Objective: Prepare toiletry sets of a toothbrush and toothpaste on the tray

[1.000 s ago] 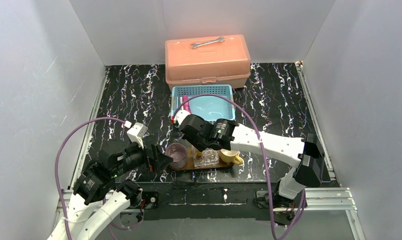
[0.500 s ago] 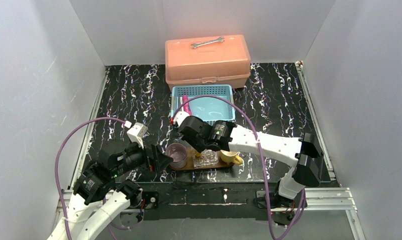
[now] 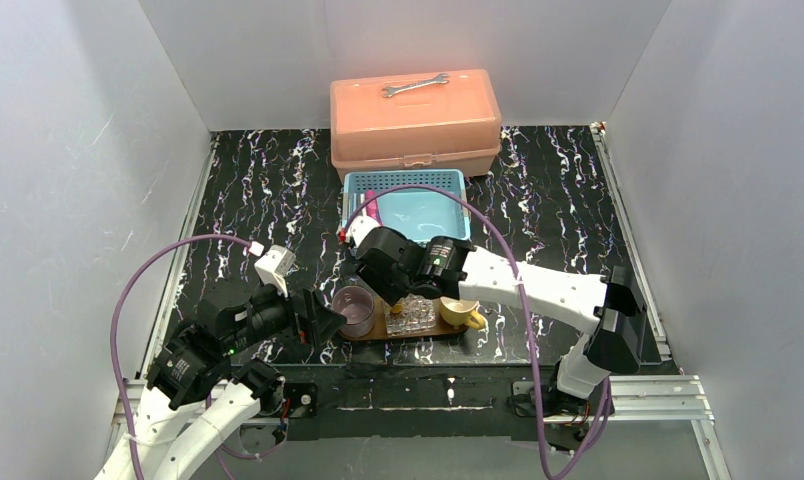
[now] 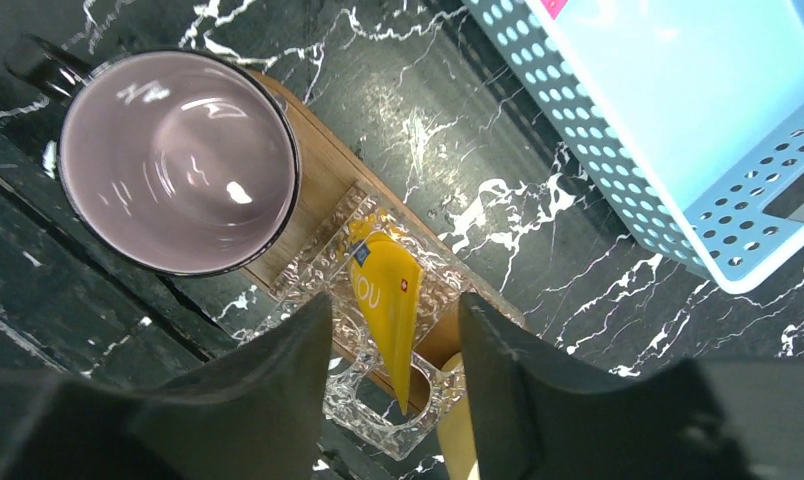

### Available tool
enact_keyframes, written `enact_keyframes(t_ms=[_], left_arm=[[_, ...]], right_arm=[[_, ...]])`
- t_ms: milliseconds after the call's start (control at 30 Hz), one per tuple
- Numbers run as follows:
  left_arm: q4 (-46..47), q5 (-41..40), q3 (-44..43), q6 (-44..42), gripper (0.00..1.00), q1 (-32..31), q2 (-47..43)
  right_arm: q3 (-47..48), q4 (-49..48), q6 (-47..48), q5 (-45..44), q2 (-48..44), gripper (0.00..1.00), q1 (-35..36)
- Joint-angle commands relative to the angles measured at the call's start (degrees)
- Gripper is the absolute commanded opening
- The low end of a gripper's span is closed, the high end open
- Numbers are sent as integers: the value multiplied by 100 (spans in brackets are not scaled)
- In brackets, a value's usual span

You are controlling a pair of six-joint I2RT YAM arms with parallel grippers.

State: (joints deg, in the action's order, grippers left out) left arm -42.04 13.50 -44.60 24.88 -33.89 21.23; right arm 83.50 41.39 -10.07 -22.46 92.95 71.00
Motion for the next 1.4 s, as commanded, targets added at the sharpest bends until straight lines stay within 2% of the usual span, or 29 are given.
enact_keyframes(t_ms=[0,267,533,800,900,1033,1367], left_arm=[[65,62,21,-76,98,5,56],[65,58,30,-97,98,5,36],[65,12,40,-117,98,6,52],[73,25,59,-115,98,6,78],[73,39,52,-115,98,5,91],[73,39,57,-114,98,3,71],[82,39,61,-114,98,11,9]], right_arm=[[691,153,138,-244,-68,59,36],[1618,413,301,-497,245,63,-89],[2446,430,334,-371,786,64,-648],[2519,-247,319,-189,1164,67,-1190],[2507,-483,193,146,1381,71,-1464],[2354,-915,12,584,1628,71,-1789],[2493,-1278,-471,1265,2610,70,-2338]])
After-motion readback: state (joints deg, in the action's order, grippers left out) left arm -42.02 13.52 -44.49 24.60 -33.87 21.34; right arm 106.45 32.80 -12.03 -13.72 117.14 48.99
